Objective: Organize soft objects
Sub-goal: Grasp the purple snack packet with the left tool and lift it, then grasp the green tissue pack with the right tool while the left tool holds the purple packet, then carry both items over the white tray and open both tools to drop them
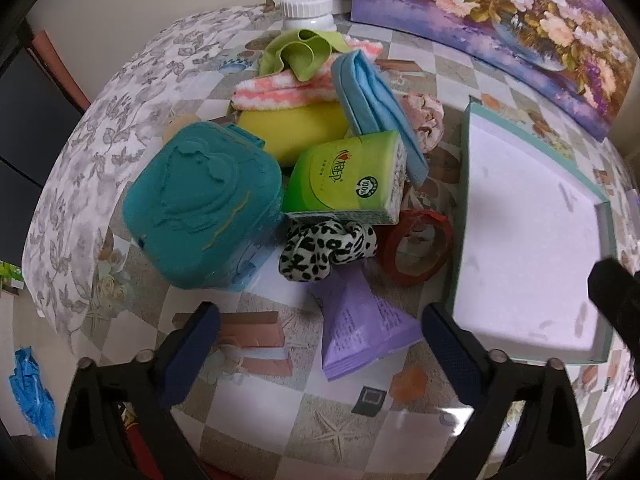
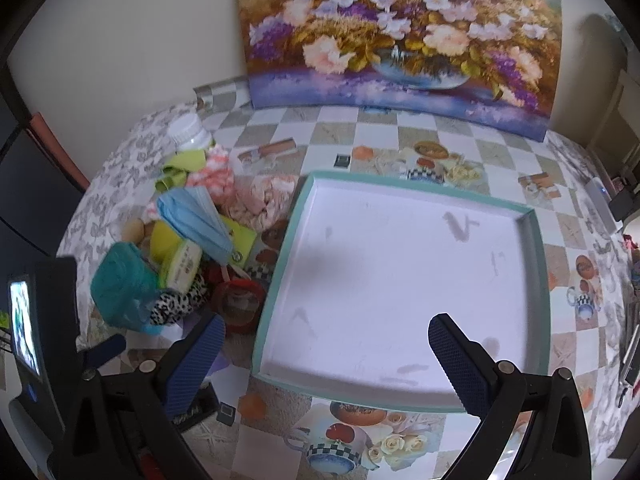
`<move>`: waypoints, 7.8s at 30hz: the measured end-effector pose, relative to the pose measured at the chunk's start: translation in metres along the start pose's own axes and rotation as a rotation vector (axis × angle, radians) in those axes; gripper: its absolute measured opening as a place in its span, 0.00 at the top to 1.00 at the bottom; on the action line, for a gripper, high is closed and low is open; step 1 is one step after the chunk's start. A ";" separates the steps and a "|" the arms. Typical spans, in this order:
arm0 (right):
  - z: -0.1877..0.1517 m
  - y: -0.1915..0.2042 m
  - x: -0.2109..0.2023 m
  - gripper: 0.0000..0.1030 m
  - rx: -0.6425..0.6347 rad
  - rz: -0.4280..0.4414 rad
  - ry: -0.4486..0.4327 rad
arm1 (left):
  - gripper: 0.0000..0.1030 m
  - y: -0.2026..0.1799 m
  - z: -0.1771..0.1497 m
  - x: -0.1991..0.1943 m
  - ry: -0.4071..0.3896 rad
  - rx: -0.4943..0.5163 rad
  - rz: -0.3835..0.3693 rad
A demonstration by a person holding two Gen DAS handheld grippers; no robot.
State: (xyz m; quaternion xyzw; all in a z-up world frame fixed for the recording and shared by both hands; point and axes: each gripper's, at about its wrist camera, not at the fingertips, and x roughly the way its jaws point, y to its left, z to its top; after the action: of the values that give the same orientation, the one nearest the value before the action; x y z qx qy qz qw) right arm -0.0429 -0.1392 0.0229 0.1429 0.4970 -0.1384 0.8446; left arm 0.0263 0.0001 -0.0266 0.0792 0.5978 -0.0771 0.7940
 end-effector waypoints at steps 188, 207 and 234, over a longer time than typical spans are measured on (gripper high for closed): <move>0.019 0.038 -0.009 0.76 -0.031 0.388 -0.100 | 0.62 0.060 0.023 -0.094 -0.248 -0.100 -0.029; 0.028 -0.114 -0.022 0.76 0.281 0.107 -0.152 | 0.62 -0.081 0.038 -0.059 -0.130 0.152 -0.073; 0.018 -0.178 0.007 0.76 0.324 -0.179 -0.066 | 0.54 -0.149 0.046 0.019 0.036 0.237 -0.146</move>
State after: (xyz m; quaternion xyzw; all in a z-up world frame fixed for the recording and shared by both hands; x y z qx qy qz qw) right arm -0.0928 -0.3108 0.0066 0.2275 0.4510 -0.2957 0.8108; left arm 0.0423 -0.1559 -0.0374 0.1303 0.6028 -0.2031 0.7605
